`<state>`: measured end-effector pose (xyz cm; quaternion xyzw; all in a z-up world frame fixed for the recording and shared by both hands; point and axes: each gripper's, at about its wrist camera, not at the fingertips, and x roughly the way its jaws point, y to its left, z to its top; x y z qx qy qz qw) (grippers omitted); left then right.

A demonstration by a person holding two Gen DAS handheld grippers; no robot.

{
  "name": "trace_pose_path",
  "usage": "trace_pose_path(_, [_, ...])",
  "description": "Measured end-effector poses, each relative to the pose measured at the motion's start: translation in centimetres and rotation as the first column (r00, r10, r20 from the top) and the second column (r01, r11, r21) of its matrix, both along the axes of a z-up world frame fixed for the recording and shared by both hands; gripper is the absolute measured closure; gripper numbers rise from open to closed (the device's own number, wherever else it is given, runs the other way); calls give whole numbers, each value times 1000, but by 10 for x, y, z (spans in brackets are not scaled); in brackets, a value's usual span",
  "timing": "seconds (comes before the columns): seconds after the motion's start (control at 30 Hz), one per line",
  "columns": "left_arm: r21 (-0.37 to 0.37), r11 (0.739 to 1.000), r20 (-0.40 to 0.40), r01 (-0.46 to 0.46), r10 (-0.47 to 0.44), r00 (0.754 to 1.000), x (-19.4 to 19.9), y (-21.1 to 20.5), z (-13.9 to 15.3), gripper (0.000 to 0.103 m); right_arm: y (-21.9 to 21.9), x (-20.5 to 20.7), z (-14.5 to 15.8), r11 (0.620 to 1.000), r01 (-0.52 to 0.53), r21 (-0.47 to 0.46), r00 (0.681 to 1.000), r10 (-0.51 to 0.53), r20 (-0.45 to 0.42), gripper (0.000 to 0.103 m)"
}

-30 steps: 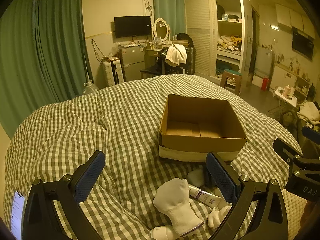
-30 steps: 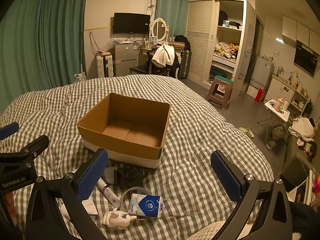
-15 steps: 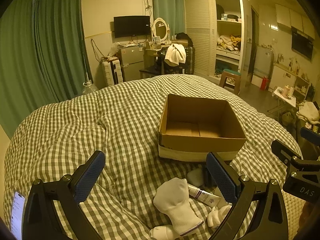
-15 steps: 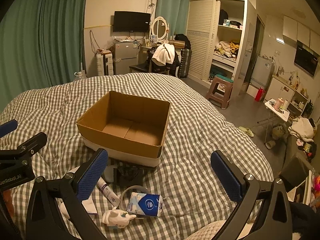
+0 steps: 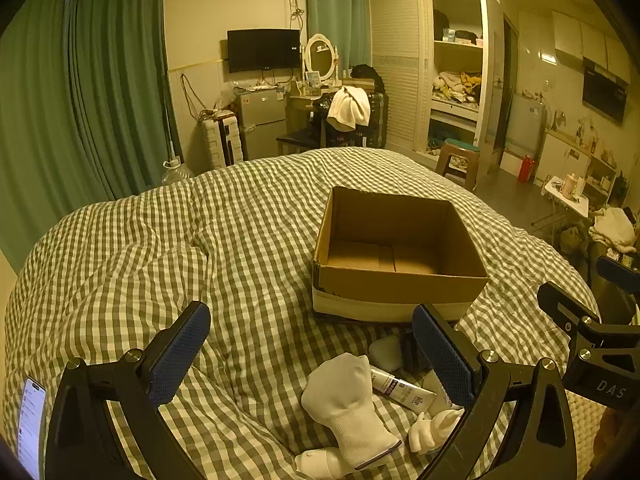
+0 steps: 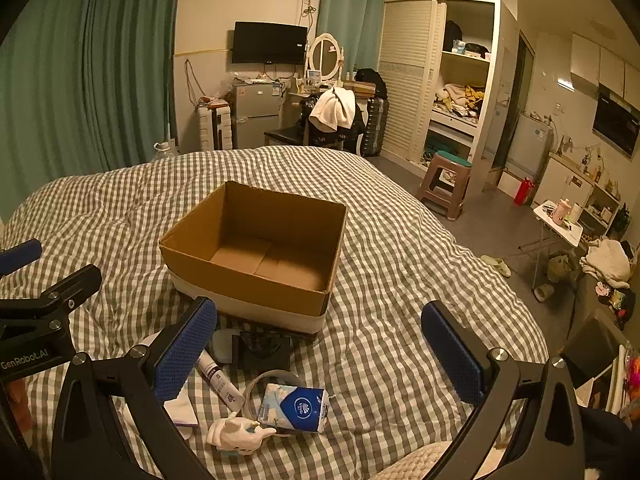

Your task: Organize objects

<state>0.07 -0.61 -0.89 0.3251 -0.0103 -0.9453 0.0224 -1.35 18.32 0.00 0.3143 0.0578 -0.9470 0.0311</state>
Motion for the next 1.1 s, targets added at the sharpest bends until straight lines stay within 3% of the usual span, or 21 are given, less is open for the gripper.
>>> trace_pose_path(0.4, [29,999,22,32,-33,999,-1,2,-9,0,1,-3,-6,1000,-12,-3,1000,12,28,0])
trace_pose_path(0.63, [53,998,106,26,-31,994,-12,0,-34,0,1,-9,-20,1000,-12,19,998,11,67,0])
trace_pose_path(0.83, [44,999,253,24,-34,967,-26,3,-83,0,7,-28,-66,997,9,77,985,-22,169,0])
trace_pose_path(1.1, [-14,998,363,62,-53,930,-35,16,-136,0,21,-47,-140,996,13,86,925,-45,377,12])
